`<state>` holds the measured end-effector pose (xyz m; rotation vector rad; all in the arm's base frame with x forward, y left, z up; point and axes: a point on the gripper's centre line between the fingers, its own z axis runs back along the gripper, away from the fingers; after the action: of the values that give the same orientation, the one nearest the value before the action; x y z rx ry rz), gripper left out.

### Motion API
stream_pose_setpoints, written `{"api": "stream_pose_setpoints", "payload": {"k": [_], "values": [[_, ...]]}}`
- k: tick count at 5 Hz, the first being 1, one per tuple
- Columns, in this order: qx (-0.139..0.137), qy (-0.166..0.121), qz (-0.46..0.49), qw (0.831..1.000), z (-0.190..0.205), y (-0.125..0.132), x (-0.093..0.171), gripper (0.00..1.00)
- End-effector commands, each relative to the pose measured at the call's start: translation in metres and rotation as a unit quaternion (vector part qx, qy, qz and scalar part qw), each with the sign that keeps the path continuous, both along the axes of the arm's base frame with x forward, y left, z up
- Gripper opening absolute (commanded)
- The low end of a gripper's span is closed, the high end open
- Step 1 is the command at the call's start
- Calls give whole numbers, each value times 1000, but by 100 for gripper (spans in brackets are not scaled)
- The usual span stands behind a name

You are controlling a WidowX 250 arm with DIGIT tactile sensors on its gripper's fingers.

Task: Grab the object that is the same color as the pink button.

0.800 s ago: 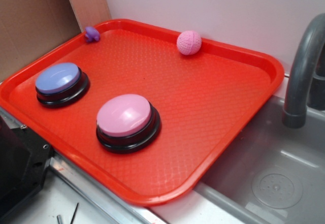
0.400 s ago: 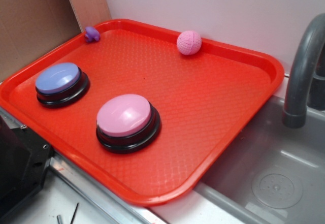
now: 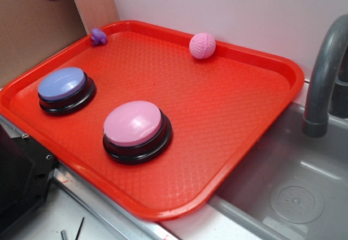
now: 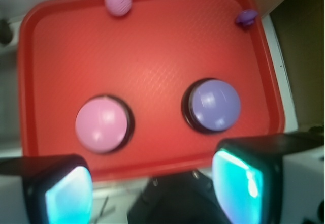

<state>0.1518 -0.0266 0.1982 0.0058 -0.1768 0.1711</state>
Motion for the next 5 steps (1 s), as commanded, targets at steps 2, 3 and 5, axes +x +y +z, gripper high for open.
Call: {"api": "stream_pose_setpoints", "payload": {"k": [2,3,5], "values": [[36,-91,6,995,-57,8,78,100],[43,-100,15,994,-78,9,110,100],[44,-97,22,994,-113,6,162,100]]}}
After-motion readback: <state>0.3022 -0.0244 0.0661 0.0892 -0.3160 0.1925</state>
